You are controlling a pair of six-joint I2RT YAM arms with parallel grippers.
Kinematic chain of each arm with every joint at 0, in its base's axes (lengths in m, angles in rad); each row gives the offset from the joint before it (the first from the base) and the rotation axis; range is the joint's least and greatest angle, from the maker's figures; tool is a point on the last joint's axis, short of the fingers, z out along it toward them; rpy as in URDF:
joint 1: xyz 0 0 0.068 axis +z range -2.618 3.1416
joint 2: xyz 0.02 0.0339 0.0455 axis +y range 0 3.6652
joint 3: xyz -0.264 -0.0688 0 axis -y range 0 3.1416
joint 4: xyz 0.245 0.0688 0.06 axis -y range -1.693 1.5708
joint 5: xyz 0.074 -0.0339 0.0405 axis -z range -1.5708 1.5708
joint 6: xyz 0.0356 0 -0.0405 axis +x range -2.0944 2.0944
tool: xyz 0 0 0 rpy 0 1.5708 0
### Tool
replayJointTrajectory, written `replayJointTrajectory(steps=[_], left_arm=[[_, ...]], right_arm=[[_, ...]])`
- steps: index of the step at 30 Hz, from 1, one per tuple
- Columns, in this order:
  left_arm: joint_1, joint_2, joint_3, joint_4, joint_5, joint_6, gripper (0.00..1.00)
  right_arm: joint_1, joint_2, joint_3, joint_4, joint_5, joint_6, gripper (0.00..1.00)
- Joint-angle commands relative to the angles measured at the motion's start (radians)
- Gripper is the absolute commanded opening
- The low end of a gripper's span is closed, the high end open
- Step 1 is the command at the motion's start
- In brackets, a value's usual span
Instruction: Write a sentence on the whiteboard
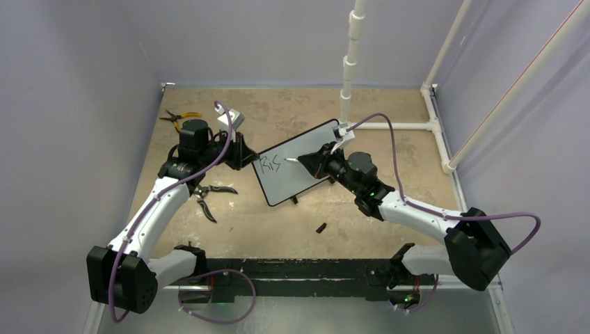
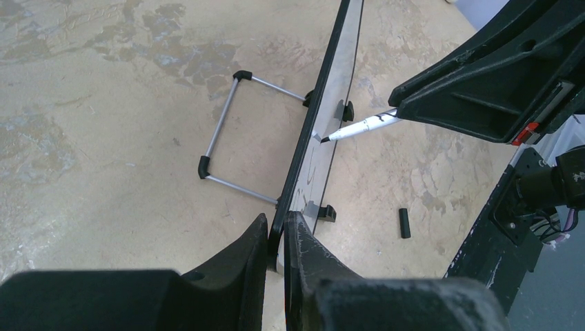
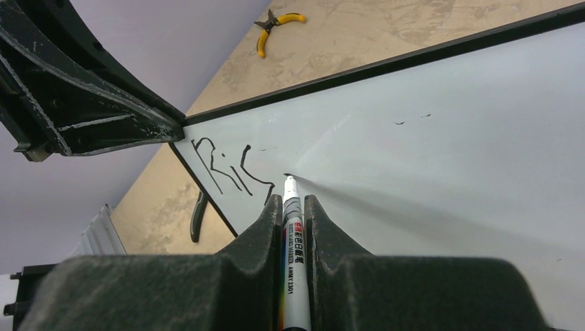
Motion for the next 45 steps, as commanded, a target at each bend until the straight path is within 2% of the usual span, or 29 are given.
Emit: replayJointTrajectory(steps=[1, 28, 45], left_arm=[[0.004, -0.017, 0.002, 0.042, 0.003, 0.015, 0.00], [0.004, -0.017, 0.002, 0.044, 0.005, 0.014, 0.00], [0.004, -0.017, 0.002, 0.044, 0.006, 0.014, 0.00]], right_arm=[[-0.019, -0.029, 0.003, -0.003, 0.041, 0.002, 0.00], [-0.039, 0.012, 0.033, 0.115, -0.072, -0.030, 0.00], [-0.039, 0.044, 0.000, 0.091, -0.084, -0.027, 0.00]])
